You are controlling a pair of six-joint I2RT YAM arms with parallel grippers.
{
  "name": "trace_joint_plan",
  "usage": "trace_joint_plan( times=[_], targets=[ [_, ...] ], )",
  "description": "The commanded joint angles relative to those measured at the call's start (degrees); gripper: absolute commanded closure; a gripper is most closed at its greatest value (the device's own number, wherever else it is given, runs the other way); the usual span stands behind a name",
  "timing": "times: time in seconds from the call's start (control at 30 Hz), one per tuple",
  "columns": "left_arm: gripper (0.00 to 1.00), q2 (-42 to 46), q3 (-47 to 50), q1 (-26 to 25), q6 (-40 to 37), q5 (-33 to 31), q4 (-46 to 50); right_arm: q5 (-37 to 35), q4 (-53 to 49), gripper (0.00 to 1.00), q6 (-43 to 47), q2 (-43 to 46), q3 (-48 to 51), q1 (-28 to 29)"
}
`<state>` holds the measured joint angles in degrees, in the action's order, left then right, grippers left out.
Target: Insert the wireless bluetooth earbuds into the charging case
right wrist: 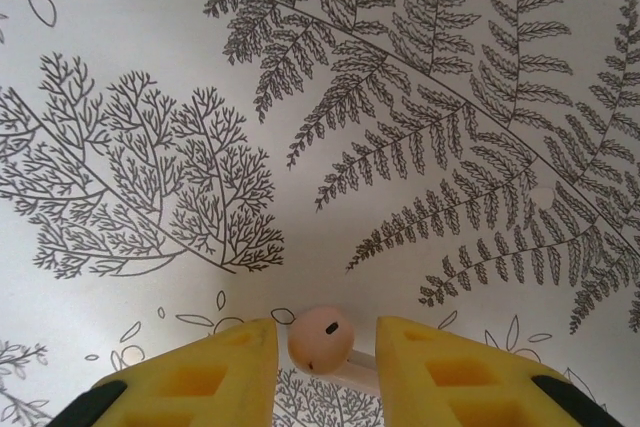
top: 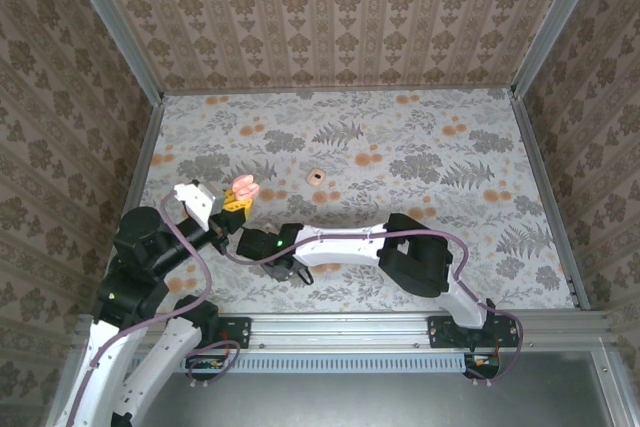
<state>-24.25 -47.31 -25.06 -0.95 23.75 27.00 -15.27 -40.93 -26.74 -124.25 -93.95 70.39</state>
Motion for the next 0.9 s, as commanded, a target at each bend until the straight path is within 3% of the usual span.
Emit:
trace_joint_plan(
  times=[0.0, 0.5, 0.87],
  targets=[
    [1.00, 0.66, -0.78, 0.29, -0.13, 0.59, -1.91, -2.77, -3.62, 0.68, 1.26, -1.59, -2.22, 0.61],
    [1.00, 0.67, 0.28, 0.36, 1.11, 1.56, -2.91, -2.66, -4.70, 0.69, 1.30, -4.33, -4.25, 0.98],
    [1.00, 1.26, 1.36, 0.32, 0.88, 3.54, -4.74, -1.26, -5.15, 0.78, -1.50, -2.02, -3.57, -1.04]
  ],
)
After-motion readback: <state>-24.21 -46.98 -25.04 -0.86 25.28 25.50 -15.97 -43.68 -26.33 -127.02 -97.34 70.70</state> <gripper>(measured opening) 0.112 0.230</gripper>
